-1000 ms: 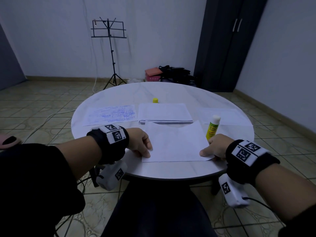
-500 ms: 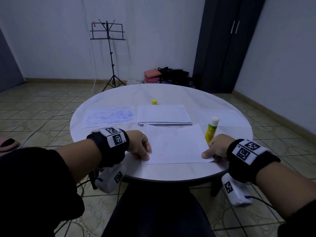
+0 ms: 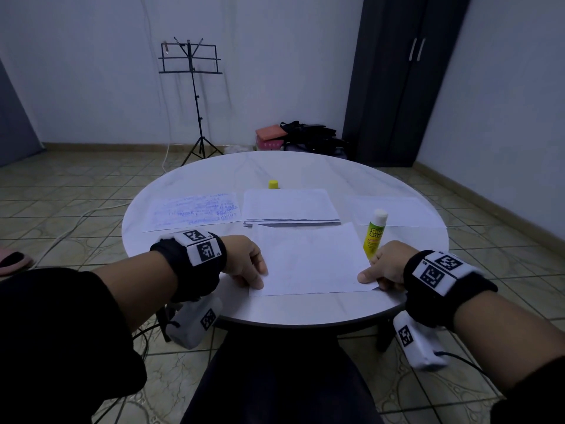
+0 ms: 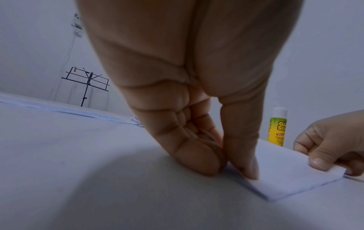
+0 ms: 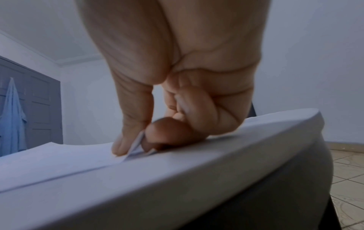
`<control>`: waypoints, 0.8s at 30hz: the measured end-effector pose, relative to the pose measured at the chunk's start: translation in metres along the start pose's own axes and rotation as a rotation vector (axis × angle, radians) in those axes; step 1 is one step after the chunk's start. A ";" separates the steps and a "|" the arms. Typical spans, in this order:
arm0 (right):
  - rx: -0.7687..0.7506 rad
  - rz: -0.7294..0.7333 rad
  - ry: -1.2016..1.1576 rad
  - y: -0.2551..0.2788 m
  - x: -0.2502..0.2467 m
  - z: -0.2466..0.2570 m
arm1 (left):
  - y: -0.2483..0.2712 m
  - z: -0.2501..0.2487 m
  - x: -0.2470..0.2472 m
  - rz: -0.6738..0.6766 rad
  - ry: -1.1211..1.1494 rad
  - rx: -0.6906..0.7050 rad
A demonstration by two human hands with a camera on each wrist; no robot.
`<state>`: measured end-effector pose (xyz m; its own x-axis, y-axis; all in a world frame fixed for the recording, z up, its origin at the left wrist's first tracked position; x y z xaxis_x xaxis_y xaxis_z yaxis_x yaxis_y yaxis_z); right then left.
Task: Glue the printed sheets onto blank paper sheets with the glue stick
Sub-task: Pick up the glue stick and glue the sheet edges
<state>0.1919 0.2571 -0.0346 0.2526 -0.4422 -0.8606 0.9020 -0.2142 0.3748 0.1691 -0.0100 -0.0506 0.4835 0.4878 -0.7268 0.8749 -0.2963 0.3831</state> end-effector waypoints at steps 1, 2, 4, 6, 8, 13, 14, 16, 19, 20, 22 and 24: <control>-0.002 0.000 0.004 0.000 0.000 0.000 | 0.000 0.000 0.000 0.000 -0.005 -0.001; -0.002 0.000 0.004 0.000 0.000 0.000 | -0.001 0.000 0.000 0.001 -0.010 -0.001; 0.000 0.001 -0.007 0.000 0.000 -0.001 | -0.001 0.000 0.000 -0.001 -0.016 -0.002; 0.001 0.001 -0.022 0.000 0.000 -0.002 | -0.001 0.000 0.001 0.002 -0.020 -0.005; 0.004 -0.004 -0.020 0.001 0.000 -0.001 | -0.001 0.000 0.000 0.004 -0.023 -0.005; -0.038 -0.074 0.079 0.003 -0.001 0.005 | 0.001 0.000 -0.001 -0.003 -0.110 -0.039; -0.057 -0.090 0.102 0.006 -0.002 0.007 | 0.001 0.001 -0.002 0.005 -0.136 -0.064; -0.100 -0.085 0.144 0.011 -0.001 0.011 | 0.004 0.003 -0.004 0.026 -0.208 -0.116; -0.127 -0.067 0.265 0.015 0.001 0.018 | 0.007 0.003 -0.008 0.010 -0.393 -0.132; -0.125 -0.054 0.303 0.016 0.002 0.020 | 0.007 0.003 -0.009 -0.001 -0.424 -0.117; -0.132 -0.015 0.406 0.014 0.004 0.024 | 0.004 0.003 -0.012 -0.025 -0.484 -0.092; -0.167 0.006 0.516 0.011 0.007 0.029 | 0.002 0.003 -0.013 -0.046 -0.595 -0.073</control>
<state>0.1933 0.2260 -0.0269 0.3590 0.0508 -0.9319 0.9328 -0.0528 0.3565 0.1643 -0.0193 -0.0418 0.3641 -0.0510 -0.9300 0.9045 -0.2187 0.3661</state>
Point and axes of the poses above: each hand's wrist, its own y-axis away from the middle knuckle, its own x-axis out of the palm, z = x × y, the point moved 6 cm from there along -y, towards the middle knuckle, and after that the axes turned 2 degrees about x, right-handed, at the moved point
